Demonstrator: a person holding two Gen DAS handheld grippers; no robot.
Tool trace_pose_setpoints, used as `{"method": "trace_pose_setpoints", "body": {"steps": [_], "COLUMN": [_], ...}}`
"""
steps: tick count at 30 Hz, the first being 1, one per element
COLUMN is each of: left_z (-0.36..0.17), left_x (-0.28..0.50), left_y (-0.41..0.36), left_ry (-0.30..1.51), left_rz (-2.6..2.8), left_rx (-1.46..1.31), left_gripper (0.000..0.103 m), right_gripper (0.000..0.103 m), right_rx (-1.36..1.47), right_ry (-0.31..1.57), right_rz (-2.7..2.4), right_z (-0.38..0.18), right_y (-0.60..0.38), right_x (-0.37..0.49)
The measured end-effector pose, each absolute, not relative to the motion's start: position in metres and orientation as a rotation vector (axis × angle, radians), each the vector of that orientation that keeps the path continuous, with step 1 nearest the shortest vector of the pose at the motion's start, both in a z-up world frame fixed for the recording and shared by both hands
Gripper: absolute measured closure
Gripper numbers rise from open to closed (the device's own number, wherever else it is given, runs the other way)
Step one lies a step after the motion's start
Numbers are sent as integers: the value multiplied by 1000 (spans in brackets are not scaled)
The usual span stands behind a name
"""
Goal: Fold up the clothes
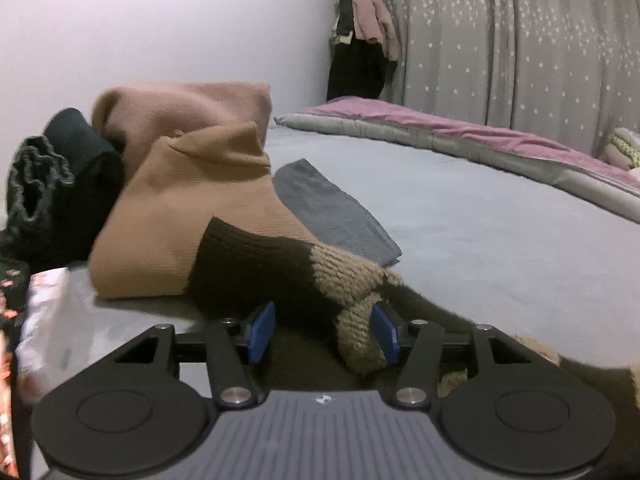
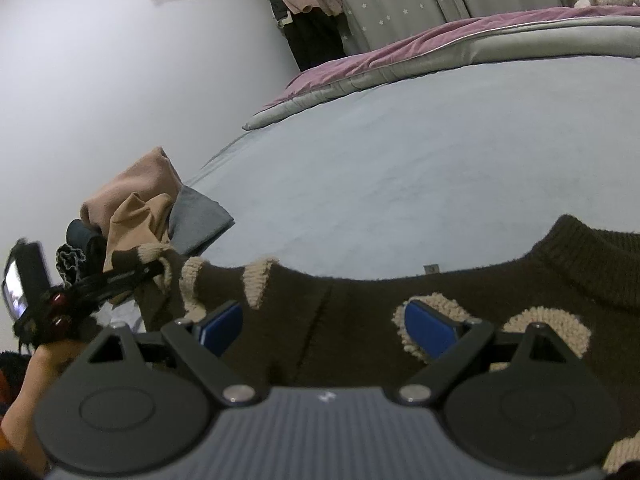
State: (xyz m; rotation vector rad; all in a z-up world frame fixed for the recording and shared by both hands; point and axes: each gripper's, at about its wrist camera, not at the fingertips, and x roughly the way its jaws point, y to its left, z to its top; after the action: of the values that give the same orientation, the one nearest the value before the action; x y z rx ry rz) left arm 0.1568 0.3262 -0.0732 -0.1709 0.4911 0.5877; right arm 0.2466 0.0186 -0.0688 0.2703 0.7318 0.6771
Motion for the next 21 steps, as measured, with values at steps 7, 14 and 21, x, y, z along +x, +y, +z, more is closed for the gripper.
{"method": "trace_pose_setpoints", "body": {"steps": [7,14,21], "left_z": [-75,-75,-94], "left_x": [157,126,119], "left_y": [328,344,368], "left_ry": [490,474,441], "left_rz": [640,709,688], "left_rx": [-160,-273,-502], "left_gripper": [48,47,48], "right_gripper": [10,10,10], "right_rx": [282,291,302], "right_ry": [733,727,724], "right_rz": [666,665,658], "right_z": [-70,-68,-67], "right_y": [15,13,11], "right_x": [248,249,251]}}
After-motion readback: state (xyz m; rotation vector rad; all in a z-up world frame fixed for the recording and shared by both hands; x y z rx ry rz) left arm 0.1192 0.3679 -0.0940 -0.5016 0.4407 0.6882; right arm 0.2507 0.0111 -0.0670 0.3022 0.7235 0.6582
